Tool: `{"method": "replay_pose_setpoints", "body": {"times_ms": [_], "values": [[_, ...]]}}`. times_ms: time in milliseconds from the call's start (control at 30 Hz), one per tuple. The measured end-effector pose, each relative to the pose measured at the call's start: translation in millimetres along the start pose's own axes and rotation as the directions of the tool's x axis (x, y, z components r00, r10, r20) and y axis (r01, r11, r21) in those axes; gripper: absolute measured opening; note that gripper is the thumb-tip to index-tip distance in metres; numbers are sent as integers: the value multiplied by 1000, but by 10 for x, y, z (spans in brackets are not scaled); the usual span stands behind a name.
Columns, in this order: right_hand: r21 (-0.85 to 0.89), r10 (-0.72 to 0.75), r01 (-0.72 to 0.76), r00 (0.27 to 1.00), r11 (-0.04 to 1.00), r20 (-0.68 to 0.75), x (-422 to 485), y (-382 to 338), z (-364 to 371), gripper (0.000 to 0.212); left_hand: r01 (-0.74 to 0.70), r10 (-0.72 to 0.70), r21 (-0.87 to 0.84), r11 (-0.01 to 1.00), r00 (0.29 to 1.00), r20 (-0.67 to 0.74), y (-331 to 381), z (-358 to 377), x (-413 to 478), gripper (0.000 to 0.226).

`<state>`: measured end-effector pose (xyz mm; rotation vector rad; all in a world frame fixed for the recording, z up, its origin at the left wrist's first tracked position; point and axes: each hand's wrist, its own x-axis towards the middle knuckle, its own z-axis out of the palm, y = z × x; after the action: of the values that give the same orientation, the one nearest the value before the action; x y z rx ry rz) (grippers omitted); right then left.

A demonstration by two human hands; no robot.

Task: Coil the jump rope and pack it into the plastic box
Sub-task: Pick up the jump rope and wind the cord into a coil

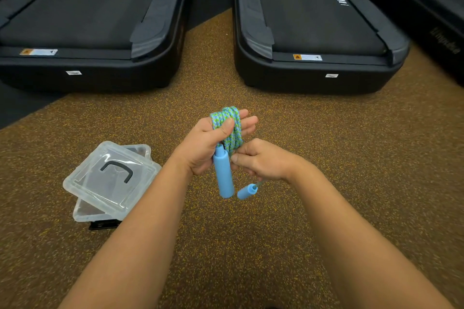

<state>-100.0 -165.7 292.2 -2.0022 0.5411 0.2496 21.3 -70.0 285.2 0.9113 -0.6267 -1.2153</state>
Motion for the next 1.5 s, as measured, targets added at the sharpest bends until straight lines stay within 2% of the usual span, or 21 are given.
{"method": "replay_pose_setpoints", "body": {"times_ms": [267, 433, 567, 667, 767, 933, 1033, 1267, 1367, 1500], "values": [[-235, -48, 41, 999, 971, -21, -82, -196, -165, 21, 11, -12, 84, 996, 1000, 13, -56, -88, 13, 32], [-280, -78, 66, 996, 958, -32, -144, -299, -225, 20, 46, -45, 124, 991, 999, -13, -84, -88, 9, 34], [-328, -117, 92, 991, 940, -59, -176, -352, -296, 24, 61, -65, 150, 987, 998, 21, -119, -77, -6, 22], [-399, -127, 70, 985, 914, -118, -208, -368, -355, 13, 107, -107, 188, 976, 994, -12, -165, -59, -5, 22], [-416, -165, 84, 973, 905, -161, -249, -375, -419, 11, 153, -156, 145, 978, 988, 11, -192, -43, -11, 24], [-456, -248, 118, 939, 882, -237, -266, -335, -486, 8, 212, -215, 39, 976, 973, 79, -202, 16, -13, 43], [-429, -294, 152, 912, 890, -287, -243, -286, -500, 6, 231, -228, 1, 973, 962, 150, -186, 65, -31, 37], [-355, -375, 252, 863, 900, -339, -190, -212, -496, 13, 247, -227, -40, 968, 935, 271, -161, 68, -62, 51], [-230, -379, 316, 865, 920, -329, -158, -146, -494, 11, 263, -244, -16, 965, 916, 319, -114, 102, -79, 53], [39, -373, 401, 880, 915, -295, -144, -71, -474, 13, 277, -252, -12, 961, 891, 378, -90, 151, -96, 49]]}}
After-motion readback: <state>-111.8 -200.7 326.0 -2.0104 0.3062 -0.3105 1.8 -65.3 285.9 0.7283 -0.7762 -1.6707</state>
